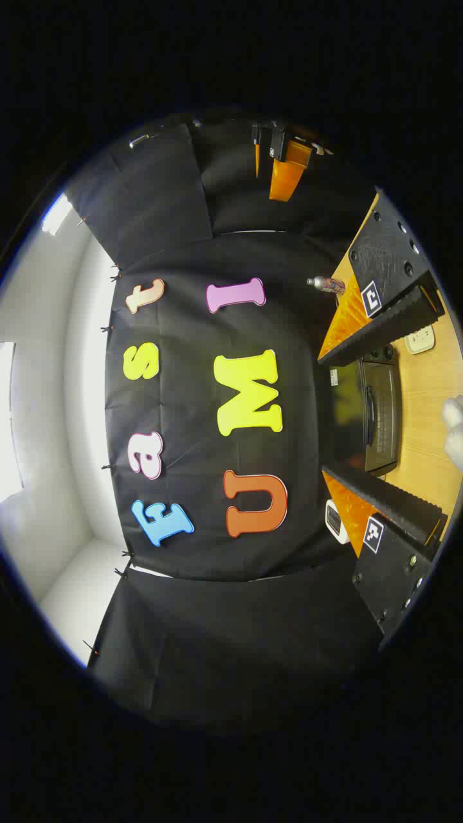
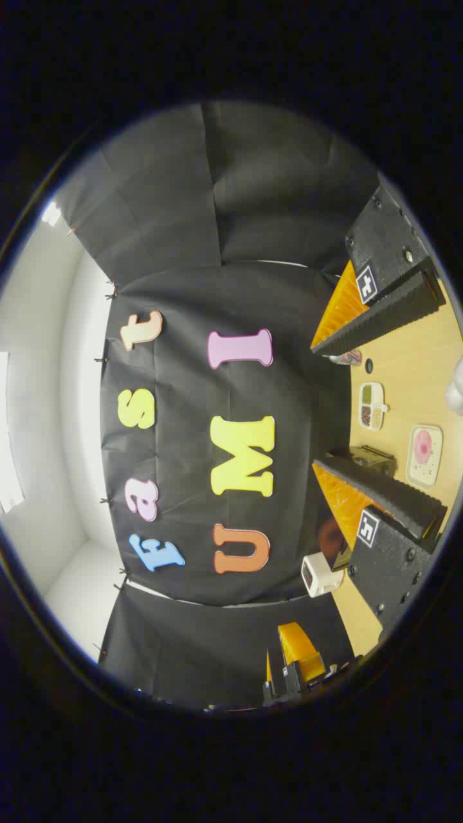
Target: Open the electric oven with the left hand, put the food in, and close the electric oven.
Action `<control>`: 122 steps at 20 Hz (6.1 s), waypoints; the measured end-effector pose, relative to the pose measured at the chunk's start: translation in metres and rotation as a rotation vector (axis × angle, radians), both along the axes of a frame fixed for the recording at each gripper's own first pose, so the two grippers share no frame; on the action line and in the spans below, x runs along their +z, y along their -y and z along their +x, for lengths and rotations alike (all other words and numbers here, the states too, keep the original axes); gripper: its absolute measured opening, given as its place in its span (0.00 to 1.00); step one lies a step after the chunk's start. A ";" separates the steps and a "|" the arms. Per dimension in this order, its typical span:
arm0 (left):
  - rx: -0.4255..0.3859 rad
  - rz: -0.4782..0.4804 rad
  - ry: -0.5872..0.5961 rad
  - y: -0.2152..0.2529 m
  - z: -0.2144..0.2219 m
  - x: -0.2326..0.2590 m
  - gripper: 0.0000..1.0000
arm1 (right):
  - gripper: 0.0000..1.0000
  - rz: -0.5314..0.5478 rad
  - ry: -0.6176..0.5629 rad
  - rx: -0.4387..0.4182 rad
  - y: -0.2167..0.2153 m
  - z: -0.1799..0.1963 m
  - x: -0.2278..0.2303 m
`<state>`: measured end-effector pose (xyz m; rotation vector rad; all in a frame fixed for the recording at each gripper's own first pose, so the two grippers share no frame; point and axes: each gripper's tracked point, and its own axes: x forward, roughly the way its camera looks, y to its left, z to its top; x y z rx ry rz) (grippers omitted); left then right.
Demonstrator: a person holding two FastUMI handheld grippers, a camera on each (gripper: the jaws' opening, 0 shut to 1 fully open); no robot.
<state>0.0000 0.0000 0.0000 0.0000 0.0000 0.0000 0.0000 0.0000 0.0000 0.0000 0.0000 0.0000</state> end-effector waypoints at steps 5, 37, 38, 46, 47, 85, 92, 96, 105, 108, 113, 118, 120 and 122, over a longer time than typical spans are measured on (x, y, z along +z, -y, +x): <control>-0.002 -0.003 -0.029 -0.006 0.008 -0.013 0.96 | 0.96 -0.004 -0.016 -0.013 -0.005 0.004 -0.007; -0.042 -0.025 -0.234 0.012 0.182 -0.187 0.97 | 0.96 -0.071 -0.163 -0.150 0.042 -0.062 -0.031; -0.044 -0.024 -0.253 0.012 0.188 -0.197 0.97 | 0.96 -0.066 -0.171 -0.157 0.045 -0.062 -0.034; -0.045 -0.031 -0.335 0.004 0.217 -0.241 0.98 | 0.96 -0.074 -0.207 -0.157 0.044 -0.056 -0.045; -0.048 -0.034 -0.346 0.004 0.216 -0.243 0.96 | 0.96 -0.073 -0.210 -0.153 0.042 -0.054 -0.046; -0.102 -0.042 -0.537 0.013 0.072 -0.334 0.96 | 1.00 0.017 -0.269 -0.099 0.028 -0.067 -0.087; -0.111 -0.025 -0.610 0.022 0.056 -0.367 0.95 | 0.96 -0.005 -0.300 -0.098 0.030 -0.071 -0.100; -0.109 -0.052 -0.672 0.027 0.056 -0.391 0.95 | 0.96 -0.003 -0.324 -0.091 0.027 -0.072 -0.110; -0.100 -0.044 -0.608 0.009 0.050 -0.373 0.97 | 0.96 0.002 -0.377 -0.086 0.027 -0.067 -0.140; -0.099 -0.025 -0.533 -0.004 0.040 -0.339 0.97 | 0.96 0.016 -0.439 -0.057 0.020 -0.057 -0.168; -0.077 -0.048 -0.407 -0.022 0.016 -0.270 0.96 | 1.00 -0.007 -0.546 -0.001 0.010 -0.030 -0.226; -0.023 -0.084 -0.327 -0.037 -0.009 -0.208 0.96 | 0.96 -0.010 -0.669 0.088 -0.004 0.012 -0.288; 0.004 -0.086 -0.308 -0.040 -0.017 -0.188 0.96 | 0.92 -0.003 -0.734 0.137 -0.013 0.028 -0.314; 0.027 -0.087 -0.300 -0.042 -0.027 -0.171 0.96 | 0.92 -0.002 -0.797 0.182 -0.018 0.044 -0.340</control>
